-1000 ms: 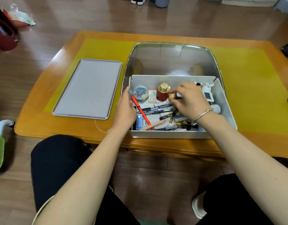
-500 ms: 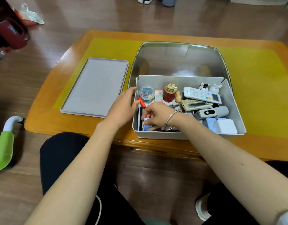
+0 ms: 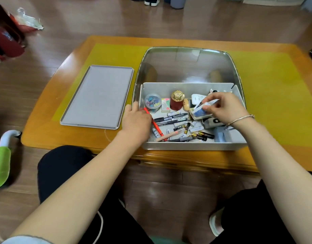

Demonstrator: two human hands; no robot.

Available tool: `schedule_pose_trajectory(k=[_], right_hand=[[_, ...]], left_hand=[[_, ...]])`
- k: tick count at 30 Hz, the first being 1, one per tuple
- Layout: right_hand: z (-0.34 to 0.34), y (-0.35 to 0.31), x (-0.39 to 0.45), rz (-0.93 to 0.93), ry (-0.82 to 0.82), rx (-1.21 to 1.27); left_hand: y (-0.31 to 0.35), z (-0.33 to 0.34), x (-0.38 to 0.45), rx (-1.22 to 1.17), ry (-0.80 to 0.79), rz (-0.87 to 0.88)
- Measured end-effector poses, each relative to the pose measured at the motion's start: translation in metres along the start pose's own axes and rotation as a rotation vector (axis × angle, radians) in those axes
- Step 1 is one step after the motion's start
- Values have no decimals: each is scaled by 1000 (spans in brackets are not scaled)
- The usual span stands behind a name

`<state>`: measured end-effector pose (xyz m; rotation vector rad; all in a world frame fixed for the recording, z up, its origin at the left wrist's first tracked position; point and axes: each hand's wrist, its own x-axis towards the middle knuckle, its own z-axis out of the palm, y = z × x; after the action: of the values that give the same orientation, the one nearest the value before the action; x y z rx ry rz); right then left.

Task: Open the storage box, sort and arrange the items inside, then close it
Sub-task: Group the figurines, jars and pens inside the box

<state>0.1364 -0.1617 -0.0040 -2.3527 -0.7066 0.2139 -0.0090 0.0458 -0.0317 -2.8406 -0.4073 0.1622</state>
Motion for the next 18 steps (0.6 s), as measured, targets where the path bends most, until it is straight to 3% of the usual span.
schedule_pose_trajectory(k=[3,9,14,18], right_hand=[[-18,17,-3,77,65,58],[-38,41,-11,218,39,163],[-40,49,-12,307,185,165],[-34,47,-12,259,273,-165]], left_hand=[[10,0,6,43,-76,-14],[-1,3,13,-144,-99,19],[-24,2,19,-278,-228,117],[-25,-2,21,-254,-319,144]])
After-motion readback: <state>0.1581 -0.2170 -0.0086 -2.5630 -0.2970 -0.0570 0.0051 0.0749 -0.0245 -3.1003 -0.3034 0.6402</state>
